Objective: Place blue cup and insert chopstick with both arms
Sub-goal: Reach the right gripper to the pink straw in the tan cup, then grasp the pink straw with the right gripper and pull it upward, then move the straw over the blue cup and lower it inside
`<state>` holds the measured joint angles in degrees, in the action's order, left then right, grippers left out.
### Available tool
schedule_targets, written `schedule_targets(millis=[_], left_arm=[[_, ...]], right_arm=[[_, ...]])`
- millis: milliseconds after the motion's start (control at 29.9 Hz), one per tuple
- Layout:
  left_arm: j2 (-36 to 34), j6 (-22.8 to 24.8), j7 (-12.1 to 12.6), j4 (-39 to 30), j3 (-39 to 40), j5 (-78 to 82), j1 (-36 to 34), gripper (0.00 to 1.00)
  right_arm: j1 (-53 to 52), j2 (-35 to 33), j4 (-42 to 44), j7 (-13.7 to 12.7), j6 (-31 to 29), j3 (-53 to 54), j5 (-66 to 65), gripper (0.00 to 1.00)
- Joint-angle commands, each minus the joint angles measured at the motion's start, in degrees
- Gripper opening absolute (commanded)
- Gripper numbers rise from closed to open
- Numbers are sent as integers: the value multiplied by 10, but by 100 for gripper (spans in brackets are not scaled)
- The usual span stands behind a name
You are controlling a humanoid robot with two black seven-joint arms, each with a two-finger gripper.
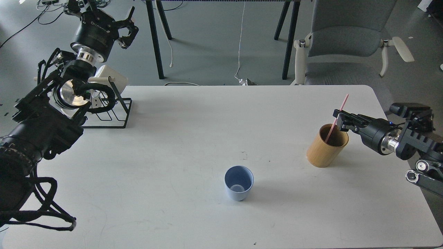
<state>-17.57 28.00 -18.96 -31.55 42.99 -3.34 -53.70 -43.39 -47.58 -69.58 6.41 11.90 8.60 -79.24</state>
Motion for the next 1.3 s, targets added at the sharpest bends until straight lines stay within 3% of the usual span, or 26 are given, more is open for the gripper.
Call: schedule_targets(millis=[0,301,435,669,869,1036,1270], left_arm=[[0,0,0,0,0,0,0,100],[0,0,-1,0,1,0,0,100],[2,0,-1,0,1,0,-2,100],[0,0,0,0,-4,2,-6,100],[-12,0,0,0,-4,2,-6,100],[-14,0,0,-1,-4,2,-6,100],[-15,0,1,0,-7,4,-4,100]], right_arm=[[-1,-5,-1,1,1,0,-1,1],[-5,-103,-76,12,4,12,3,0],[-10,-146,-104,25,1,61,9,0],[-30,-172,-159,18,-22,159,29,1],[-106,-153,-163,18,-57,162,30,0],[-115,-59,-200,16,-92,159,29,0],[-113,6,-241,10,-129,113,29,0]])
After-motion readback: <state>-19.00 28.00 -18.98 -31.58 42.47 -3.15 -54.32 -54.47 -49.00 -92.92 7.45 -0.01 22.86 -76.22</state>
